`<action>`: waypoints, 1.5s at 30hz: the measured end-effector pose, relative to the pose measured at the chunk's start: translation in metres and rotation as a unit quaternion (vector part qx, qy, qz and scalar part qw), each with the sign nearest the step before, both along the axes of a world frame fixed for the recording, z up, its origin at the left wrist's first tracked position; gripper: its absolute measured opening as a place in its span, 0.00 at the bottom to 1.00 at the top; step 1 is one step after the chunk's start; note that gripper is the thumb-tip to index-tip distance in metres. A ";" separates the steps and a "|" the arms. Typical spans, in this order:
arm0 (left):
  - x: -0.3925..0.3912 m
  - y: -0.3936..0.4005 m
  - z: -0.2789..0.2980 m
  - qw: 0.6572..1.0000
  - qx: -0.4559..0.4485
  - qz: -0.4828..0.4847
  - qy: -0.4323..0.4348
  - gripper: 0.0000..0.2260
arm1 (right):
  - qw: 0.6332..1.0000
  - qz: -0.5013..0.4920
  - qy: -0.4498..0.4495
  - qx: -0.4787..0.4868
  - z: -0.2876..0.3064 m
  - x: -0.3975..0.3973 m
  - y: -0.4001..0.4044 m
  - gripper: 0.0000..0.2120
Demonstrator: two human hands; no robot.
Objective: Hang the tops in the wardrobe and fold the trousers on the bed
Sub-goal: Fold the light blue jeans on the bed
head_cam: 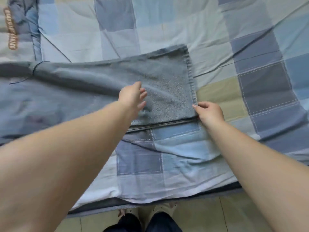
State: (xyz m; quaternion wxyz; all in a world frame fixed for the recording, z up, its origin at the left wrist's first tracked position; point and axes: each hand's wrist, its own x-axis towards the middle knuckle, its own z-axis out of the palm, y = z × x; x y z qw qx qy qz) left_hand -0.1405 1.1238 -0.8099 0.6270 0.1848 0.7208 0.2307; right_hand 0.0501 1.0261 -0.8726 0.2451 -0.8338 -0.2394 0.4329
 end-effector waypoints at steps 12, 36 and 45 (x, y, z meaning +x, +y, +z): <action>-0.134 -0.076 -0.057 0.966 -0.024 0.225 0.127 0.20 | 0.964 -0.160 0.214 -0.005 -0.012 -0.021 -0.008 0.05; -0.264 -0.073 -0.027 0.961 -0.012 0.272 -0.050 0.15 | 0.886 -0.429 0.167 0.056 0.027 -0.164 -0.045 0.31; -0.392 -0.075 0.040 0.995 0.049 0.081 -0.027 0.11 | 0.961 -0.069 0.268 0.001 0.063 -0.443 -0.015 0.05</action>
